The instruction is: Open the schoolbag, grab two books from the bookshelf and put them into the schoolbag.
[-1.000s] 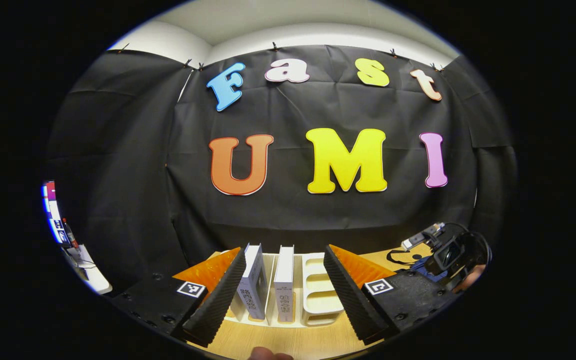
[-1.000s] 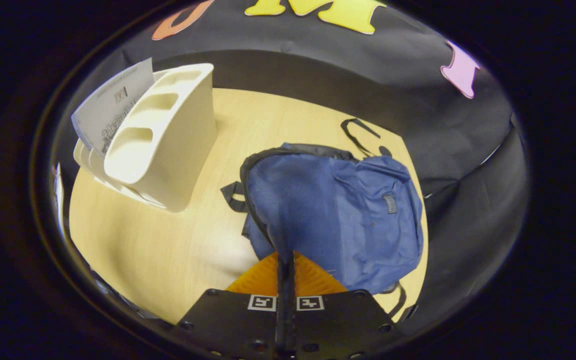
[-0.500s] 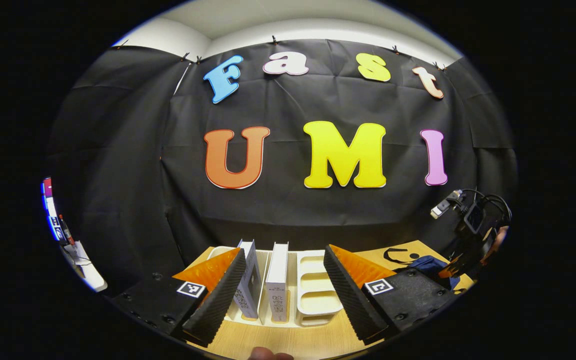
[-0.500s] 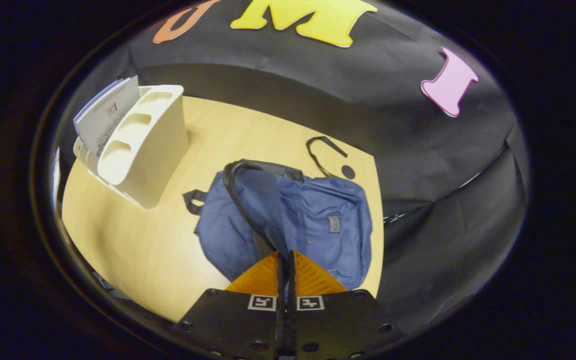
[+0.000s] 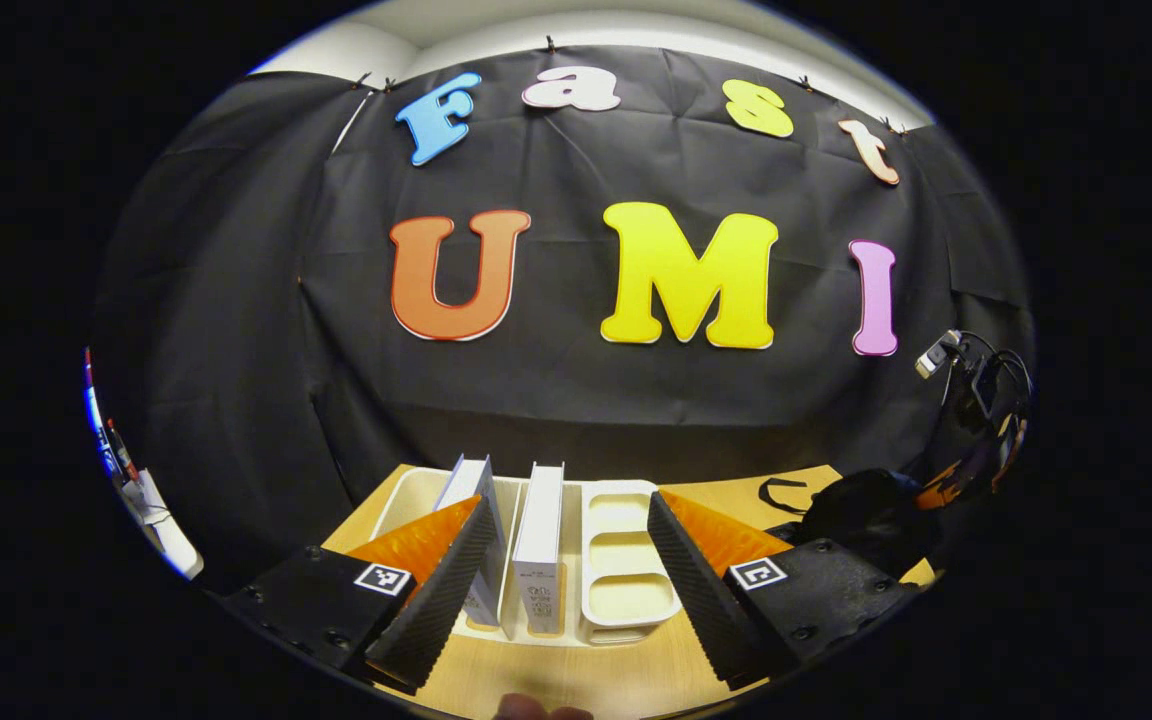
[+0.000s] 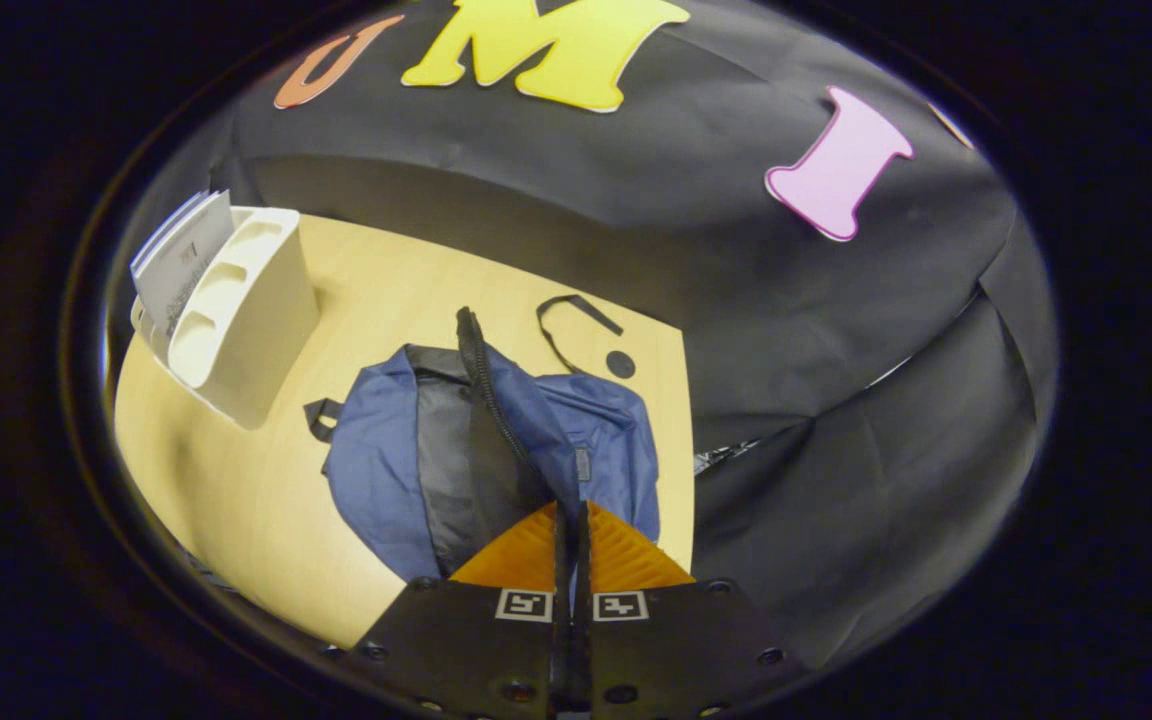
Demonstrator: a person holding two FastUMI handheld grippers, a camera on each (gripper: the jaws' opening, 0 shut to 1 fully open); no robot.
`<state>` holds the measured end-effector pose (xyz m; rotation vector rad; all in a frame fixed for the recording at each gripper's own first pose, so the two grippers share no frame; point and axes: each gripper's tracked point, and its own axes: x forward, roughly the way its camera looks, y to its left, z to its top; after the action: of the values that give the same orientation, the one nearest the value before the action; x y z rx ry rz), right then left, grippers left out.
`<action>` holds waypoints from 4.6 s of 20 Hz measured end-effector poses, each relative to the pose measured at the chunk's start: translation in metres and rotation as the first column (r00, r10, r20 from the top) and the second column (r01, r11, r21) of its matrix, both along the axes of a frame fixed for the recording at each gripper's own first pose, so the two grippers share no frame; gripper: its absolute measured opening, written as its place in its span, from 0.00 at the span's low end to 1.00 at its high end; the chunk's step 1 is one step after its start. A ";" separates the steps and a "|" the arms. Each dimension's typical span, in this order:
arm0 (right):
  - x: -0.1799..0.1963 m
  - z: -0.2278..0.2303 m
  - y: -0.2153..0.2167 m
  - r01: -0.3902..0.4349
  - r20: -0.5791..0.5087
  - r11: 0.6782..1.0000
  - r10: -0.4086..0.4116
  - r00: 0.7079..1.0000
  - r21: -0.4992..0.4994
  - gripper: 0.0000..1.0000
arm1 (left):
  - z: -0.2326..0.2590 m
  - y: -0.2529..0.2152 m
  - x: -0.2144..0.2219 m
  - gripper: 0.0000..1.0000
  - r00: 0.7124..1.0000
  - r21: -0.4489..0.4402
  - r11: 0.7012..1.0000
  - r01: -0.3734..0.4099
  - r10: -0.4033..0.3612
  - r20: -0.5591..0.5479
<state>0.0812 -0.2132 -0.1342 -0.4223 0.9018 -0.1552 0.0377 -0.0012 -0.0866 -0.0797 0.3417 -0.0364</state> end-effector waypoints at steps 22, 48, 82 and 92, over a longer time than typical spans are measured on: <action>-0.004 0.007 -0.076 0.056 0.006 0.997 -0.057 0.998 0.047 0.00 | -0.092 0.017 0.087 1.00 0.764 0.005 0.979 0.204 -0.156 -0.626; -0.017 0.004 -0.082 0.038 0.024 0.995 -0.040 0.999 0.095 0.00 | -0.143 0.019 0.055 0.51 0.360 -0.022 0.984 0.177 -0.085 -0.929; -0.029 0.016 -0.069 0.018 0.049 0.990 -0.025 0.998 0.140 0.00 | -0.001 -0.186 0.009 0.38 0.633 -0.673 0.718 0.178 -0.607 -0.481; -0.027 0.034 -0.085 0.003 0.109 0.995 -0.014 0.994 0.097 0.00 | -0.126 -0.283 -0.015 0.38 0.603 -0.696 0.712 0.091 -0.596 -0.530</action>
<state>0.0543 -0.2978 -0.1000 -0.3166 0.8001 -0.1405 0.0231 -0.2847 -0.2123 -0.7016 1.1706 -0.5612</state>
